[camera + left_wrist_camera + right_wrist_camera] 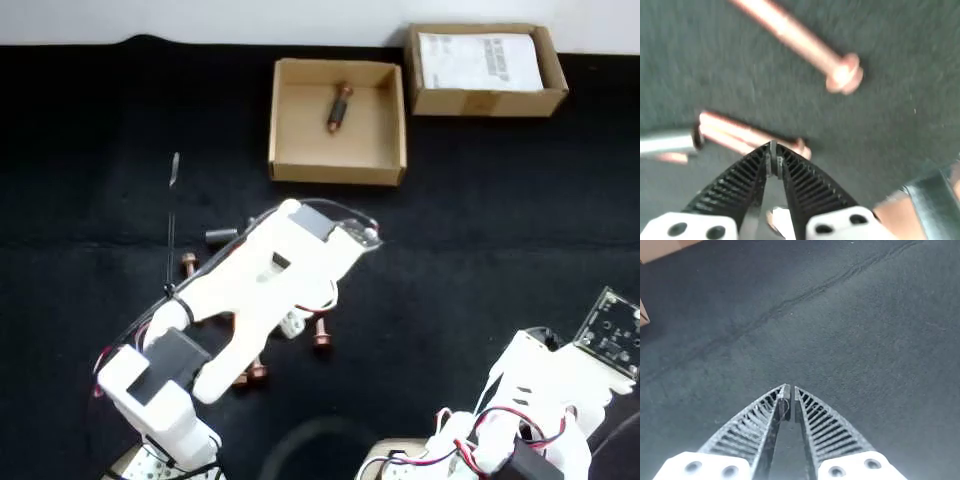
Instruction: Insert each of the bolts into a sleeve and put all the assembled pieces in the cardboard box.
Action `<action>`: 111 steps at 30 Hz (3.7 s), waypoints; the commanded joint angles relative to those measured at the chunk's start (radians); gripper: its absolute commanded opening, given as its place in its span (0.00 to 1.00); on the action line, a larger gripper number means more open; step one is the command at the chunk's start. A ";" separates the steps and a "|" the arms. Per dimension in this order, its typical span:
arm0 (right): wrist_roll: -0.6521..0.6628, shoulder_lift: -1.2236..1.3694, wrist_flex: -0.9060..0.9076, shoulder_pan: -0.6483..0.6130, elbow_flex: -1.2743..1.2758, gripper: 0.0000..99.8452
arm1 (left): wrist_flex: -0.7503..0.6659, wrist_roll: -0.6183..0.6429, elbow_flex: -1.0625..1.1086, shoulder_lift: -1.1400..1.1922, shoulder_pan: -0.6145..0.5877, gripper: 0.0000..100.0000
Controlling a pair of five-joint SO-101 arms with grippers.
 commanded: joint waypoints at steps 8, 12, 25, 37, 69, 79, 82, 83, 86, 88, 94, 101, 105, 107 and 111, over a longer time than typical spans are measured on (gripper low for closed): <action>0.031 -0.007 -0.016 0.012 0.002 0.01 | -0.183 -0.064 -0.035 0.041 0.062 0.01; 0.031 -0.007 -0.016 0.012 0.002 0.01 | -0.175 -0.064 -0.035 0.070 0.145 0.01; 0.031 -0.007 -0.018 0.013 0.002 0.01 | -0.310 -0.064 -0.074 0.090 0.223 0.01; 0.032 -0.007 -0.016 0.077 0.004 0.01 | -0.608 -0.058 -0.076 0.090 0.160 0.01; 0.032 -0.007 -0.076 0.076 0.077 0.01 | -0.462 -0.282 -0.145 0.117 0.303 0.01; 0.032 -0.002 -0.097 0.070 0.081 0.01 | -0.359 -0.348 -0.315 0.196 0.291 0.01; 0.032 -0.001 -0.145 0.076 0.087 0.01 | -0.354 -0.368 -0.367 0.237 0.282 0.01; 0.032 -0.001 -0.154 0.076 0.087 0.01 | -0.356 -0.368 -0.384 0.259 0.274 0.01; 0.032 -0.001 -0.162 0.076 0.085 0.01 | -0.354 -0.365 -0.441 0.318 0.259 0.01; 0.032 -0.001 -0.162 0.076 0.087 0.01 | -0.353 -0.364 -0.467 0.343 0.248 0.01; 0.032 -0.001 -0.160 0.074 0.090 0.01 | -0.348 -0.364 -0.475 0.352 0.239 0.01; 0.032 -0.007 -0.160 0.076 0.137 0.01 | -0.310 -0.364 -0.481 0.351 0.237 0.01; 0.032 -0.007 -0.160 0.076 0.137 0.01 | -0.209 -0.370 -0.483 0.314 0.245 0.01; 0.032 -0.007 -0.160 0.076 0.137 0.01 | -0.180 -0.370 -0.478 0.286 0.246 0.01; 0.032 -0.007 -0.160 0.073 0.137 0.01 | -0.213 -0.370 -0.479 0.271 0.214 0.01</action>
